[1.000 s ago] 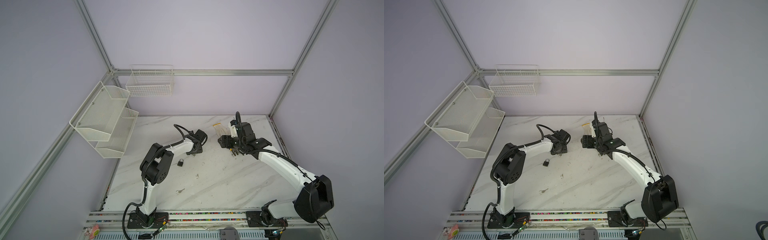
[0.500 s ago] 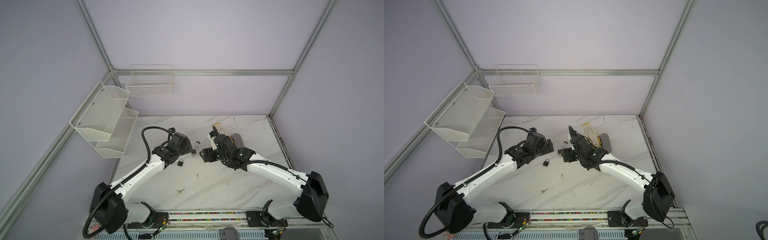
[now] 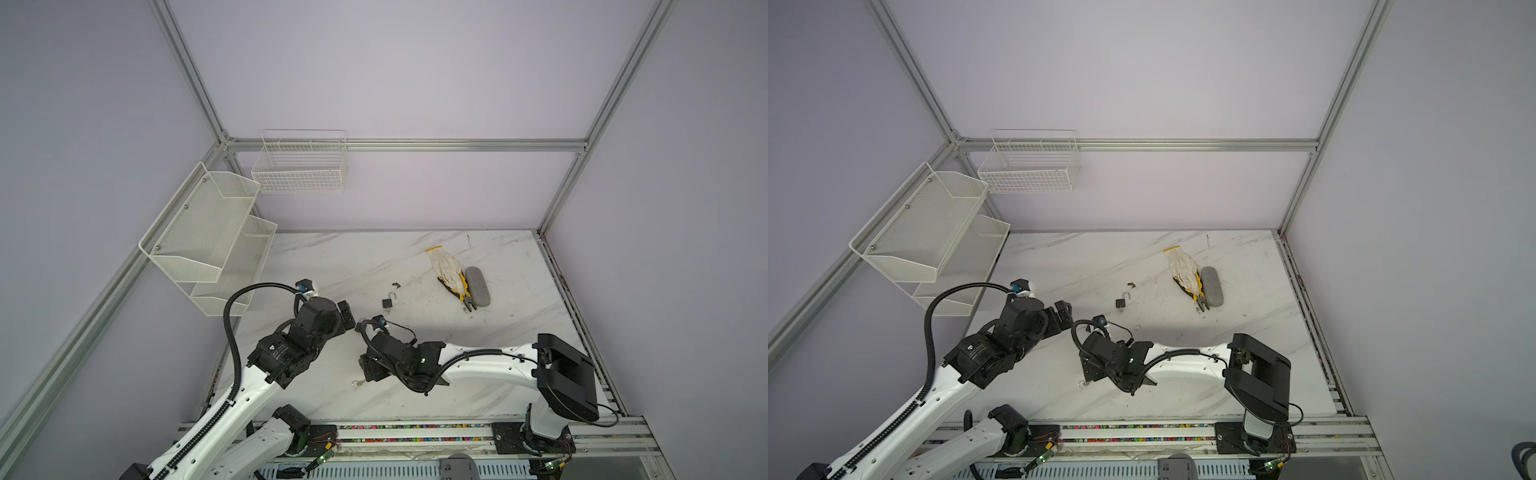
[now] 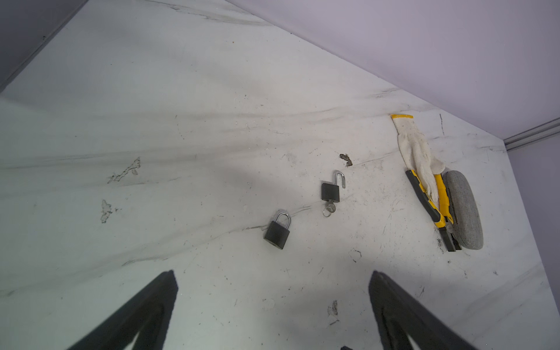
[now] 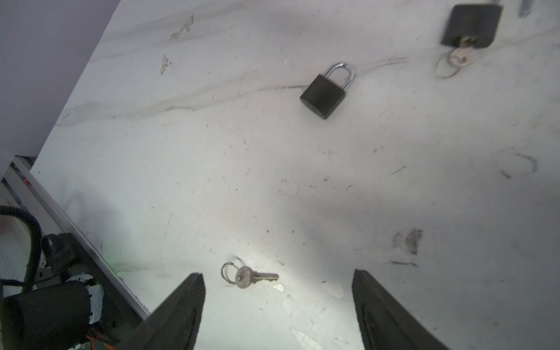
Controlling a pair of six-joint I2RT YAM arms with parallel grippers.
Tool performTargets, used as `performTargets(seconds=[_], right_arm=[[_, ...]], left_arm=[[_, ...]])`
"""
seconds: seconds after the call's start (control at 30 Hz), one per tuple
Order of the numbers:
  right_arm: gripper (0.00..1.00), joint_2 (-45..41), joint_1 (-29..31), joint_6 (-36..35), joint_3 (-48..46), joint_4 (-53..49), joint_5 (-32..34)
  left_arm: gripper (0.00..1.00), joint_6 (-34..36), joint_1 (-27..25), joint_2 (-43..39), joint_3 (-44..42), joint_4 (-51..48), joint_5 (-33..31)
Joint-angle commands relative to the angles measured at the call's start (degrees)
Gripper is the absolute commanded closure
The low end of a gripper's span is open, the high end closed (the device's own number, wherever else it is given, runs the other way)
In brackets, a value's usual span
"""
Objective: Unlock with the key
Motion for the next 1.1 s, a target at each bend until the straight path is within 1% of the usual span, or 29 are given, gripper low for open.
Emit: performTargets(seconds=[0.0,0.1,0.27,0.47,0.67,0.8,0.93,1.07], right_arm=[[0.2,2.4,2.2,4.1,1.8,1.0,4.2],[0.19,4.3,3.5,4.7,2.9,0.0,5.3],[0.18,8.5,5.7,6.0,6.3,-3.2,8.0],[0.16,12.9,6.7,7.2,9.7,-5.0,9.9],[0.15,16.8,7.3,7.5,13.2,-10.0,13.3],[0.15,17.2,8.0,7.9,13.1,-11.7,15.0],[0.14,17.8,8.2,7.8,12.7,-13.8,14.4],[0.14,16.3,8.2,7.3,11.0,-15.6,13.3]], left_arm=[[0.0,-2.0,0.3,-3.6,-2.3,-5.7,-1.0],[0.0,-3.5,0.3,-6.3,-2.8,-7.1,-1.0],[0.0,-5.6,0.3,-9.0,-3.5,-9.0,-2.8],[0.0,-7.6,0.3,-11.4,-3.7,-10.9,-4.2],[0.0,-7.7,0.3,-12.3,-3.6,-11.5,-4.9],[0.0,-7.9,0.3,-12.5,-3.8,-11.5,-5.1],[0.0,-7.9,0.3,-12.4,-3.8,-11.5,-5.2],[0.0,-8.1,0.3,-12.5,-3.7,-11.4,-5.2]])
